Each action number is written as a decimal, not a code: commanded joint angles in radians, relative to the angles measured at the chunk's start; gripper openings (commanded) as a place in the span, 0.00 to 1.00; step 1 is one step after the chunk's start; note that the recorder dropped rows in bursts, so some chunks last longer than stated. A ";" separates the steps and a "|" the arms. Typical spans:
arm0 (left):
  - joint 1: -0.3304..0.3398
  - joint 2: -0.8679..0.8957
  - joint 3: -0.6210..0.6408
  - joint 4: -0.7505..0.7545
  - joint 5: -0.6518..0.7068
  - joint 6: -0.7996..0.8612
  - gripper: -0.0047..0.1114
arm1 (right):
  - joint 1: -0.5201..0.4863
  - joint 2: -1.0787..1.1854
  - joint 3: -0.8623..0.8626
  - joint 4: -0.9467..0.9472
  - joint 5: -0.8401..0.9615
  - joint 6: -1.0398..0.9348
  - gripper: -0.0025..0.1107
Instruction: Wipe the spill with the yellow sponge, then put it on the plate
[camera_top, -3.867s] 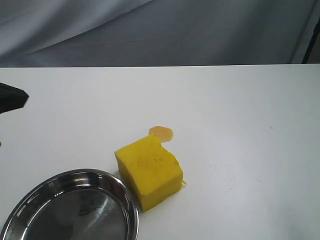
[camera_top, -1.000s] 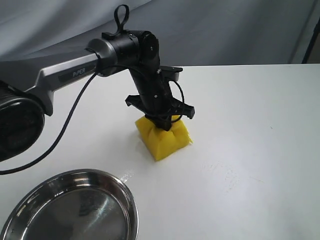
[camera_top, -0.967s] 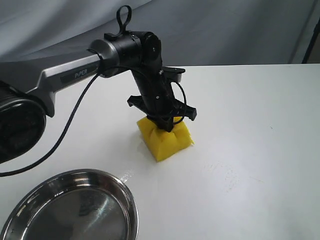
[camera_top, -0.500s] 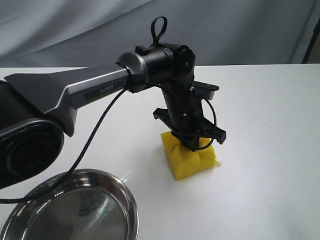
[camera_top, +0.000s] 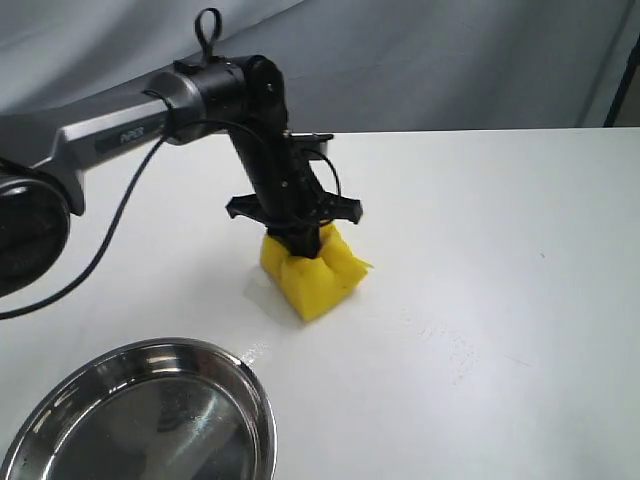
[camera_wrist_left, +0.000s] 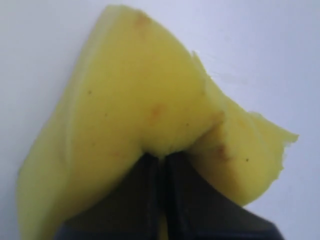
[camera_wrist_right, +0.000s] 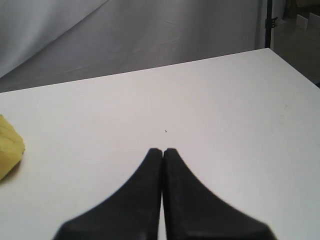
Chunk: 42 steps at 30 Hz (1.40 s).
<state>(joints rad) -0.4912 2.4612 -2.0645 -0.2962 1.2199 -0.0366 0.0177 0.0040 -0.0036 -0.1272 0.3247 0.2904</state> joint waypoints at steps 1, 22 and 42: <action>0.090 0.029 0.012 0.158 0.001 -0.022 0.04 | -0.007 -0.004 0.004 -0.006 -0.001 -0.002 0.02; -0.294 0.029 0.012 0.111 0.001 0.020 0.04 | -0.007 -0.004 0.004 -0.006 -0.001 -0.002 0.02; -0.161 0.029 0.012 0.206 -0.015 -0.042 0.04 | -0.007 -0.004 0.004 -0.006 -0.001 -0.002 0.02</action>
<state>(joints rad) -0.7504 2.4613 -2.0645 -0.2013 1.2052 -0.0612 0.0177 0.0040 -0.0036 -0.1272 0.3247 0.2904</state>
